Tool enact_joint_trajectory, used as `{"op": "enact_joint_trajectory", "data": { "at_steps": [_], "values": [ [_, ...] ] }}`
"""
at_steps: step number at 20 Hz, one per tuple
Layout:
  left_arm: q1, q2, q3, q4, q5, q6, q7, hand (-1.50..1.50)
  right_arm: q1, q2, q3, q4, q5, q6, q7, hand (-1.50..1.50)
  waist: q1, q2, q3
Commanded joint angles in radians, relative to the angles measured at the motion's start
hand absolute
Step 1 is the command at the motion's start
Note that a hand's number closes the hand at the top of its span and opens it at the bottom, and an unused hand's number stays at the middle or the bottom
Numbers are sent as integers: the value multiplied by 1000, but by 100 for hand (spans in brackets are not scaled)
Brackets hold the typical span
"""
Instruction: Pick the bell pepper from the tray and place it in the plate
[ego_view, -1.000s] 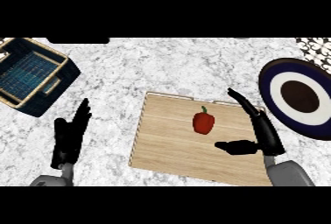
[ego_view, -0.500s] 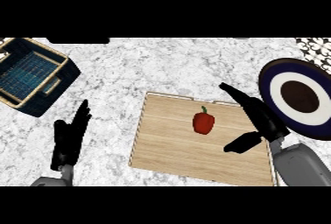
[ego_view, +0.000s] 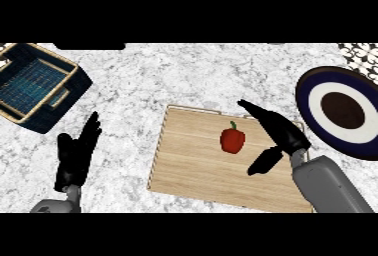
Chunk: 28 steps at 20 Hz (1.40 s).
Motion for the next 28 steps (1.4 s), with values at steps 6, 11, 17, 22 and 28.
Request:
{"op": "enact_joint_trajectory", "data": {
  "at_steps": [6, 11, 17, 22, 28],
  "values": [
    [35, -53, -9, -102, -62, 10, 76, 0, 35, 98, -13, 1, 110, 69, 4, -150, -3, -1, 0],
    [-36, -20, 74, -42, -44, -60, 66, 0, -24, 112, -96, 119, 154, 86, -76, -150, -2, 1, 0],
    [23, -98, 13, -68, -115, -32, 68, 0, 18, 153, -125, 14, 176, 142, -19, -150, -4, -1, 0],
    [-24, -110, 58, 20, -113, -40, 2, 0, -21, 207, -125, 275, 272, 23, -165, -150, -1, 1, 0],
    [-15, -78, 94, -29, -101, -77, 55, 0, -45, 185, -143, 314, 337, -39, -301, 150, -1, 1, 0]
  ]
}}
